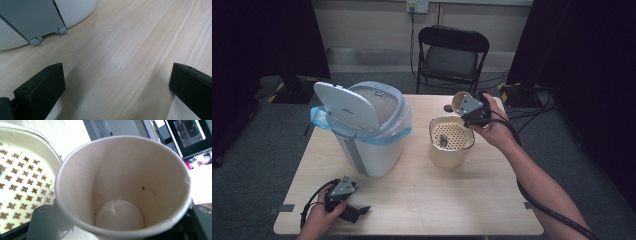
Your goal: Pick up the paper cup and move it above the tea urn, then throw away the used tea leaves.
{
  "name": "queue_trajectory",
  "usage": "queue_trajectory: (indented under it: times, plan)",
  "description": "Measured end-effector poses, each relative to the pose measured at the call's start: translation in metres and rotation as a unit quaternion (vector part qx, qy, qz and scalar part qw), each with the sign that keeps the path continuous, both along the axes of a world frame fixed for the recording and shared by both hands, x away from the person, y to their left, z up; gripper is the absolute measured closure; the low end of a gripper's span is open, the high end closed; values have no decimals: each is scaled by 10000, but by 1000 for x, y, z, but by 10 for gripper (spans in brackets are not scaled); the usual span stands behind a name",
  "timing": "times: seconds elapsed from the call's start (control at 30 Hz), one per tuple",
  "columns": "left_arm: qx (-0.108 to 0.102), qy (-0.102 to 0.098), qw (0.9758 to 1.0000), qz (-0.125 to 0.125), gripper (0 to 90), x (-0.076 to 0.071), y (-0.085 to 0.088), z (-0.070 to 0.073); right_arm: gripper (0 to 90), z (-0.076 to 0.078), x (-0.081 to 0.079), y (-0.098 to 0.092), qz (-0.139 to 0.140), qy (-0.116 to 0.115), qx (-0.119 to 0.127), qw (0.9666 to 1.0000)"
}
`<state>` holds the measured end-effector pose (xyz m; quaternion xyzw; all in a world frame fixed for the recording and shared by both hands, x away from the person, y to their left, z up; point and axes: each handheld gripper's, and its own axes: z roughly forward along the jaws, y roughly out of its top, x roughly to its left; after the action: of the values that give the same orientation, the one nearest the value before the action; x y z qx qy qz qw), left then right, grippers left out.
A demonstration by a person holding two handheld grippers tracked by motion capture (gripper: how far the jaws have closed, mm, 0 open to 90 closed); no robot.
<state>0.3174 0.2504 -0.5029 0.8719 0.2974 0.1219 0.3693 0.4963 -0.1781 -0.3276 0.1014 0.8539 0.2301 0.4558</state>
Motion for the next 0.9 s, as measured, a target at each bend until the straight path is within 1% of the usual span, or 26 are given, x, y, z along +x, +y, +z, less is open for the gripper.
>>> queue_trajectory:
  times: [0.03, 0.07, 0.1, 0.13, 0.17, 0.23, 0.27, 0.3, 0.33, 0.37, 0.4, 0.43, 0.5, 0.53, 0.57, 0.63, 0.73, 0.77, 0.8, 0.87, 0.9]
  plan:
    - [3, 0, 10000, -2, 0, 0, 0, 0, 280, 0, 1, 0, -16, 39, 79, 10000]
    - [3, 0, 10000, -2, 0, 0, 0, 0, 280, 0, 1, 0, -16, 39, 79, 10000]
    - [1, -1, 10000, 0, 0, 0, 0, 0, 280, 0, 3, -1, -19, 184, 255, 9995]
    - [1, -1, 10000, 0, 0, 0, 0, 0, 280, 0, 3, -1, -19, 184, 255, 9995]
    - [0, -2, 10000, 0, 0, 0, 0, 0, 280, 0, 5, -2, -39, 334, 382, 9987]
    - [5, -4, 10000, -2, 0, 0, 0, 0, 279, 0, 6, -2, -57, 414, 447, 9981]
    - [5, -4, 10000, -2, 0, 0, 0, 0, 279, 0, 6, -2, -57, 414, 447, 9981]
    - [0, -2, 10000, 0, 0, 0, 0, 0, 279, 0, 7, -1, -70, 534, 577, 9969]
    - [0, -2, 10000, 0, 0, 0, 0, 0, 279, 0, 7, -1, -70, 534, 577, 9969]
    - [2, -3, 10000, 0, 0, 0, 0, 0, 279, -1, 8, 0, -84, 627, 680, 9957]
    - [0, -1, 10000, 2, 0, 0, 0, 0, 279, -1, 8, 0, -84, 627, 680, 9957]
    - [8, -9, 10000, -3, 0, 0, 0, 0, 278, -2, 9, 1, -102, 756, 791, 9939]
    - [55, -34, 10000, -34, 0, 0, 1, 0, 278, -2, 11, 1, -115, 827, 892, 9925]
    - [55, -34, 10000, -34, 0, 0, 1, 0, 278, -2, 11, 1, -115, 827, 892, 9925]
    - [58, -36, 10000, -38, 0, 0, 1, 0, 278, -2, 11, 3, -174, 834, 926, 9921]
    - [61, -35, 10000, -38, 0, 0, 1, 0, 278, -3, 12, 3, -182, 905, 1008, 9906]
    - [32, -33, 10000, -17, 0, 0, 0, 0, 278, -3, 13, 4, -194, 939, 1043, 9899]
    - [61, -36, 10000, -41, 0, 0, 1, 0, 278, -3, 13, 4, -214, 987, 1150, 9882]
    - [61, -36, 10000, -41, 0, 0, 1, 0, 278, -3, 13, 4, -214, 987, 1150, 9882]
    - [39, -34, 10000, -20, 0, 0, 0, 0, 277, -2, 14, 2, -212, 1079, 1308, 9853]
    - [59, -36, 10000, -38, 0, 0, 1, 0, 276, -1, 14, 1, -231, 1154, 1412, 9830]
